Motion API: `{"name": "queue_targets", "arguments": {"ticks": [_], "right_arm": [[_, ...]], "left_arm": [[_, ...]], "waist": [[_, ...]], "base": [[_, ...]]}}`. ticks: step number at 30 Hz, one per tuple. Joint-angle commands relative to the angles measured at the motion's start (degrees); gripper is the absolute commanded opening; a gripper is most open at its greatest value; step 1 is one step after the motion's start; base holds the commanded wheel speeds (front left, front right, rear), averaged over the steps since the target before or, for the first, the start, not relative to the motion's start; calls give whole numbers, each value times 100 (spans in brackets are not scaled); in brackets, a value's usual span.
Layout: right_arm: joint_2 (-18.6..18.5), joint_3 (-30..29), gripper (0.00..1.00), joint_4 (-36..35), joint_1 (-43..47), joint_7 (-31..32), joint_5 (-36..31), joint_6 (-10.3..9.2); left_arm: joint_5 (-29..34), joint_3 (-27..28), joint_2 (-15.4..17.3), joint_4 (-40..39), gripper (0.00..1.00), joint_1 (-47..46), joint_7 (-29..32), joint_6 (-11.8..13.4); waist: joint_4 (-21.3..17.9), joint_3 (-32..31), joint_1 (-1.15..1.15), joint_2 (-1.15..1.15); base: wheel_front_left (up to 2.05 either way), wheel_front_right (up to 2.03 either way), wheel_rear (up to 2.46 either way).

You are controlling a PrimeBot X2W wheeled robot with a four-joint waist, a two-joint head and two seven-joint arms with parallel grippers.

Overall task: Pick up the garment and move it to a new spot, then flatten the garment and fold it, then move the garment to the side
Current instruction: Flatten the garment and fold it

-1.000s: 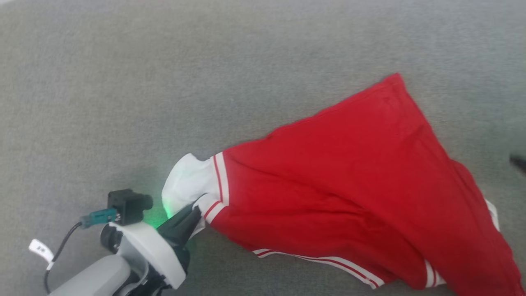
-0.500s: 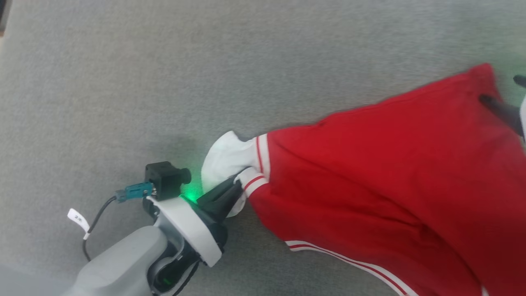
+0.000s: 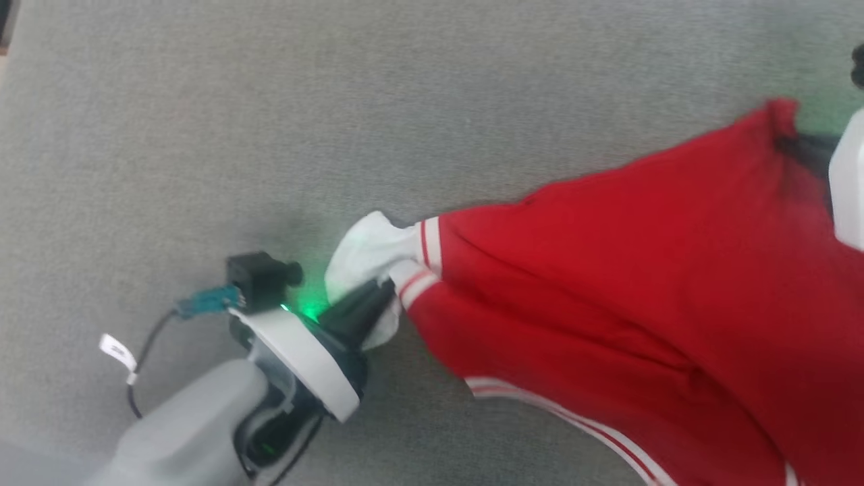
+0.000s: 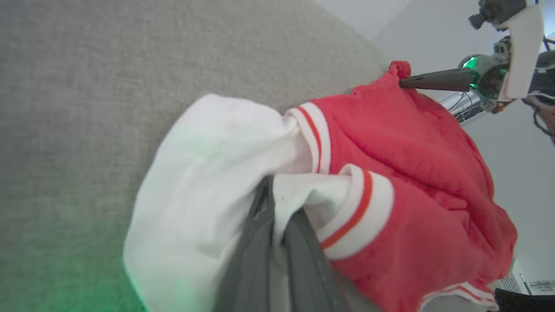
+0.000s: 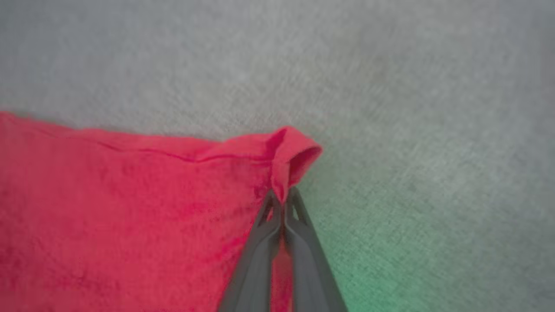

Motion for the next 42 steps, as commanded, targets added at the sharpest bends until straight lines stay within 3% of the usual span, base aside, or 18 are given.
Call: {"name": "queue_targets", "arguments": {"ticks": [1, 7, 13, 22, 28, 31, 37, 42], "right_arm": [[99, -70, 0, 67, -137, -180, 47, -1], [723, -837, 0, 719, -525, -1077, 90, -1], [1270, -1605, 0, 1388, -1407, -1878, -159, 0], [2272, -2836, 0, 2910, -3639, -3314, -1101, -5], [2417, -3098, 0, 3604, -4606, -3946, -1500, -13], [2389, -3060, 0, 3828, -4670, -4037, -1510, -13], [2340, -2724, 0, 4064, -4079, -3844, -1326, -7], [2080, -1993, 0, 3570, -2773, -3366, -789, -4]], "left_arm": [[-58, 124, 32, 107, 0, -58, 49, 39], [-324, 498, 248, -243, 0, -525, 31, 27], [-771, 772, 333, 67, 0, -1861, 153, 26], [-1761, 1948, 226, 1541, 0, -4592, 364, 26], [-1818, 2308, 198, 2107, 0, -5906, 297, 32], [-2032, 2355, 129, 1988, 0, -5932, 396, 32], [-2093, 1976, 297, 1274, 0, -4916, 651, 30], [-2307, 1589, 578, 158, 0, -3007, 569, 25]], "waist": [[-79, -58, 0, 0], [-329, -118, 0, 0], [-590, 5, 0, 0], [-1200, 243, 0, 0], [-1402, 240, 0, 0], [-1422, 212, 0, 0], [-1435, 179, 0, 0], [-1369, 89, 0, 0]], "base": [[0, 0, 0], [0, 0, 0], [0, 0, 0], [0, 0, 0], [0, 0, 0], [0, 0, 0], [0, 0, 0], [0, 0, 0]]}}
